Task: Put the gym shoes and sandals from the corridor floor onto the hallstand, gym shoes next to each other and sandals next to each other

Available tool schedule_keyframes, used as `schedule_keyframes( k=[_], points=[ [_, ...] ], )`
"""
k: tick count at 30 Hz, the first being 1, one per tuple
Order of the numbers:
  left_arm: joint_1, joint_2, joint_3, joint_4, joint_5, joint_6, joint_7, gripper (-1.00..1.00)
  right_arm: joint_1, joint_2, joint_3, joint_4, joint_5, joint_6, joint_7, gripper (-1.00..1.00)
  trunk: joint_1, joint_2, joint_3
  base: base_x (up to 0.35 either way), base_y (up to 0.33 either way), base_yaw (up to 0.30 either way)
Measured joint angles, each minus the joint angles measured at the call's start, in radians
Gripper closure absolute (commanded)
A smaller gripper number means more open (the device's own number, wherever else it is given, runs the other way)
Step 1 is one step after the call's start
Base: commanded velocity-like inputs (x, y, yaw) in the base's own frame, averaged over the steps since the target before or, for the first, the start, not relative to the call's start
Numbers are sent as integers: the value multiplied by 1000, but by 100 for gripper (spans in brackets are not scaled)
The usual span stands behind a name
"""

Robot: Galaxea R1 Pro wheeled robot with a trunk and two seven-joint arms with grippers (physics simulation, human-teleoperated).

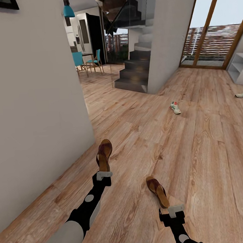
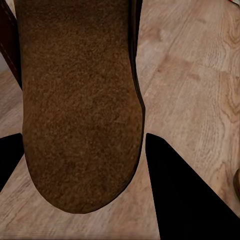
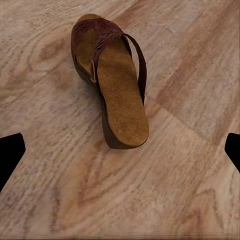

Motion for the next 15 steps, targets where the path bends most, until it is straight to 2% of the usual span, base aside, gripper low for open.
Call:
schedule_keyframes(
  k=[5,7,9,11,13,15],
  points=[
    [0,0,0,0,0,0,0,100,0,-7,4,0,8,-17,0,-100,0,0,0,0,0,0],
    [0,0,0,0,0,-1,0,100,0,-20,4,-1,13,-25,1,-100,0,0,0,0,0,0],
    [0,0,0,0,0,-1,0,100,0,-45,6,-3,22,-33,20,-100,0,0,0,0,0,0],
    [0,0,0,0,1,-2,0,100,0,-59,7,-9,26,-36,53,-100,0,0,0,0,0,0],
    [0,0,0,0,0,-27,0,100,0,-84,7,-24,31,-40,143,-100,0,0,0,0,-32,0],
    [0,0,0,2,0,-40,-1,100,0,-94,8,-28,33,-41,169,-100,0,0,0,0,-72,0]
  ],
)
